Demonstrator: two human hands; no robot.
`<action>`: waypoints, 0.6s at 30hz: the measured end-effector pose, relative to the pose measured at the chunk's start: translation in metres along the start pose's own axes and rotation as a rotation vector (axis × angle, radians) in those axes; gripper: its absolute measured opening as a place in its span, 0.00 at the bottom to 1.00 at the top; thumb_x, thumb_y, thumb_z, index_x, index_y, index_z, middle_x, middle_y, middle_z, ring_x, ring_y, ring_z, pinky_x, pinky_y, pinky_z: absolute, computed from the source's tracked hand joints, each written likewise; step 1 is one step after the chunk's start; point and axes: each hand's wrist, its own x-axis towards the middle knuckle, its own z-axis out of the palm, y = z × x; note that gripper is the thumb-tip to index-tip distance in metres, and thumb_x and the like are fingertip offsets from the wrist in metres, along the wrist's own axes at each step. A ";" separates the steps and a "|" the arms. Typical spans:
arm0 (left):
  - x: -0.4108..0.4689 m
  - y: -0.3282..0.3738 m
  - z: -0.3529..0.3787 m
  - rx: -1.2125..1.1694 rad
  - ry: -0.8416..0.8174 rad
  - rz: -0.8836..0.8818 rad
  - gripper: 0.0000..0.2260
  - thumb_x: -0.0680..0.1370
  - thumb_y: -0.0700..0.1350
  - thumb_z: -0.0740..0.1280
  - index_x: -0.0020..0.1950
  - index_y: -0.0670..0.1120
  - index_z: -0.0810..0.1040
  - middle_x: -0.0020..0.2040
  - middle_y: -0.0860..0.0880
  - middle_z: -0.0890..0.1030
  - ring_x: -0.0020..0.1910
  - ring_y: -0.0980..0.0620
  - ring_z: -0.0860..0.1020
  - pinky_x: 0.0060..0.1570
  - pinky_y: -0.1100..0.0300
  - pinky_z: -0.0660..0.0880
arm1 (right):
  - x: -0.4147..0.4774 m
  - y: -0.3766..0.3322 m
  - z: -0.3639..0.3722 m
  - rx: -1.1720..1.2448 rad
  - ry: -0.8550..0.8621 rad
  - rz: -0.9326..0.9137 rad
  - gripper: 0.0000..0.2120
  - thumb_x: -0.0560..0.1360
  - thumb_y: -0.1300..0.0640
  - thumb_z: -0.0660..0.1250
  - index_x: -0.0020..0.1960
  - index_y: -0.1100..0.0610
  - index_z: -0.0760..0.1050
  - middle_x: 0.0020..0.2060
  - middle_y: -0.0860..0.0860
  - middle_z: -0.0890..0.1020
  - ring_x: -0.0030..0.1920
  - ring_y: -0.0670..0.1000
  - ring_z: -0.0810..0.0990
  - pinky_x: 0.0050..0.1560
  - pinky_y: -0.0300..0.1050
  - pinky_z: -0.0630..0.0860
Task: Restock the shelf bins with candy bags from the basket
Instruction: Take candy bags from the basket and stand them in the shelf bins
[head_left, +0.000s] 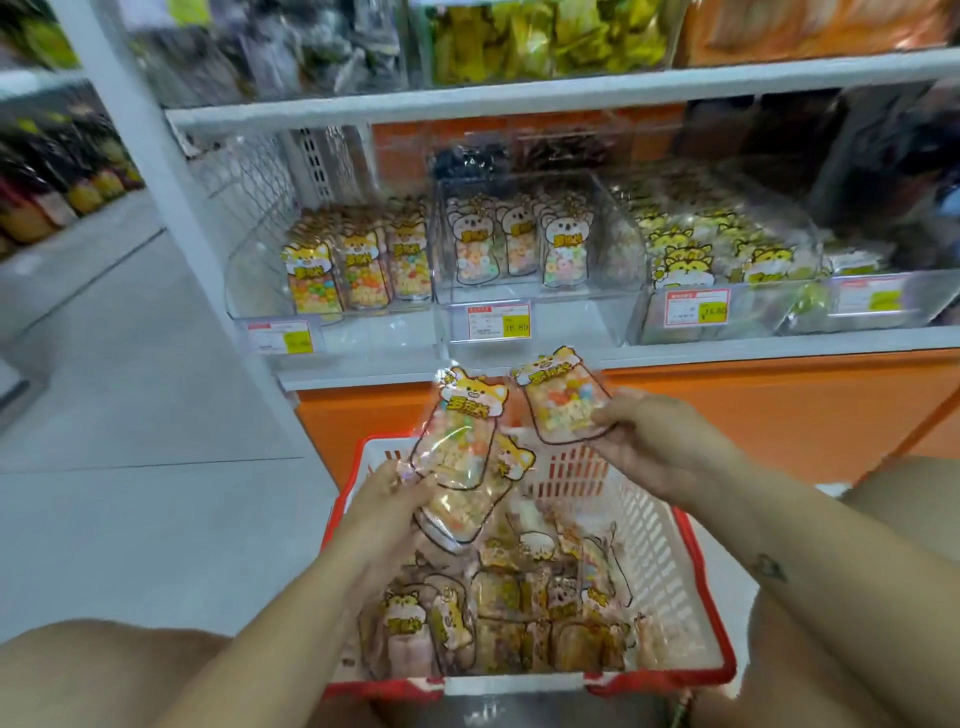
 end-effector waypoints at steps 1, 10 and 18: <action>-0.006 0.000 0.004 -0.035 -0.003 0.006 0.07 0.83 0.36 0.63 0.46 0.44 0.74 0.40 0.45 0.84 0.39 0.49 0.83 0.39 0.58 0.78 | -0.003 0.001 0.001 0.006 -0.017 0.011 0.21 0.73 0.76 0.63 0.64 0.64 0.71 0.60 0.67 0.78 0.54 0.61 0.83 0.40 0.47 0.81; -0.024 -0.005 0.043 0.144 0.008 0.207 0.09 0.77 0.52 0.69 0.55 0.51 0.77 0.50 0.44 0.84 0.50 0.44 0.83 0.54 0.40 0.79 | -0.028 0.034 0.027 -0.357 -0.155 0.000 0.17 0.72 0.62 0.76 0.59 0.60 0.78 0.49 0.58 0.86 0.49 0.58 0.86 0.52 0.55 0.83; -0.026 -0.007 0.062 -0.017 -0.024 0.199 0.04 0.83 0.40 0.63 0.58 0.43 0.73 0.46 0.35 0.82 0.42 0.33 0.83 0.37 0.46 0.81 | -0.015 0.037 0.021 -0.326 -0.057 -0.059 0.10 0.70 0.52 0.77 0.47 0.57 0.84 0.42 0.52 0.85 0.49 0.54 0.82 0.57 0.54 0.77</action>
